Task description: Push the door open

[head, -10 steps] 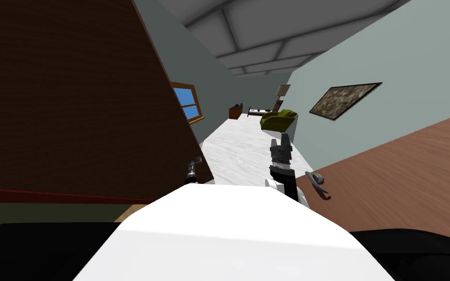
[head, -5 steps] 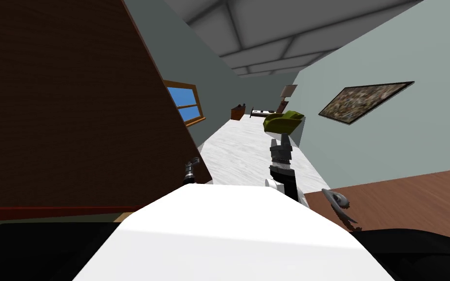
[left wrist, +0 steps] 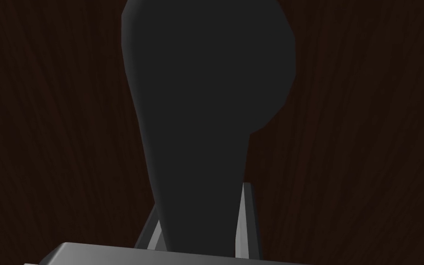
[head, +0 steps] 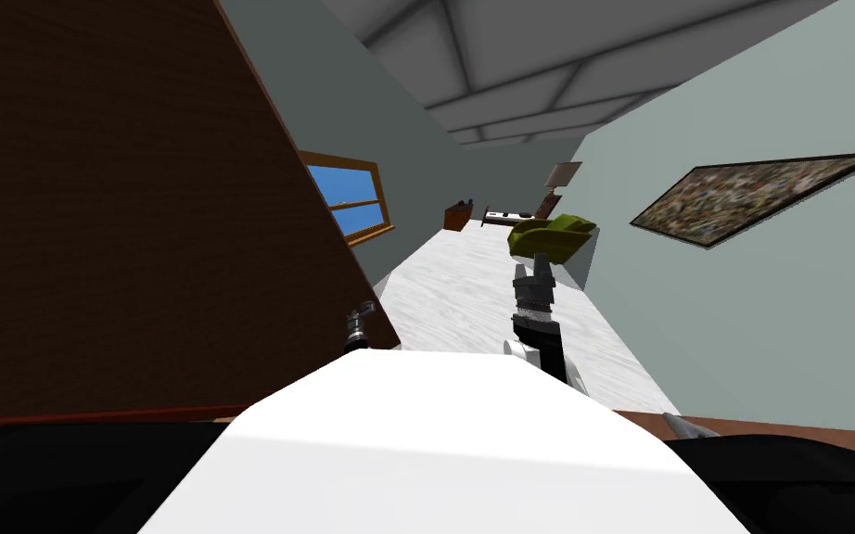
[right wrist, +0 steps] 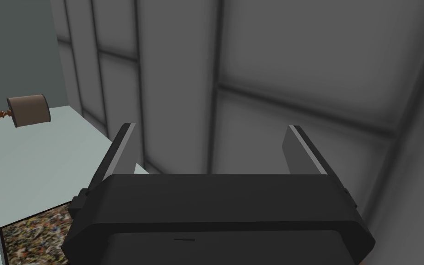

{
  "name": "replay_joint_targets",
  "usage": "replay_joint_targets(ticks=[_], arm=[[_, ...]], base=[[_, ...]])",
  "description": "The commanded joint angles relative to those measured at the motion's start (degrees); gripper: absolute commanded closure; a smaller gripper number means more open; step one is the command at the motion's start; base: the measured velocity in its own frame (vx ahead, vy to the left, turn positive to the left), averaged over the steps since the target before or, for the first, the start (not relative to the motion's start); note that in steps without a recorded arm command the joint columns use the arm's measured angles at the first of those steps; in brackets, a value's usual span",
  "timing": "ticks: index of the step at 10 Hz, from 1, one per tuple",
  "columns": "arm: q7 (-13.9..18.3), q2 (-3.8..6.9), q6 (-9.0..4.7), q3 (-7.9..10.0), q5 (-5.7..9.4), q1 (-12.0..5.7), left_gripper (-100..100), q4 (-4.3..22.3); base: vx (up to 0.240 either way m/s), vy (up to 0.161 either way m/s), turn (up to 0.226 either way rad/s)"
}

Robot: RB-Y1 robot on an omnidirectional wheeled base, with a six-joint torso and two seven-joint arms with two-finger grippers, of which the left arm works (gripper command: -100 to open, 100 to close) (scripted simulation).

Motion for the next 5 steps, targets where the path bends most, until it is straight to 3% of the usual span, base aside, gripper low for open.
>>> replay_joint_targets(ticks=[1, 2, 5], arm=[[-0.2, -0.83, -0.13, 0.55, 0.33, -0.31, 100, -0.4], [-0.3, -1.18, -0.14, 0.91, 0.51, -0.32, 100, -0.4], [-0.8, 0.06, -0.17, 2.74, 1.46, 0.36, 100, -0.4]], base=[[0.181, -0.02, 0.063], [0.169, -0.006, 0.055], [0.129, 0.015, 0.041]])
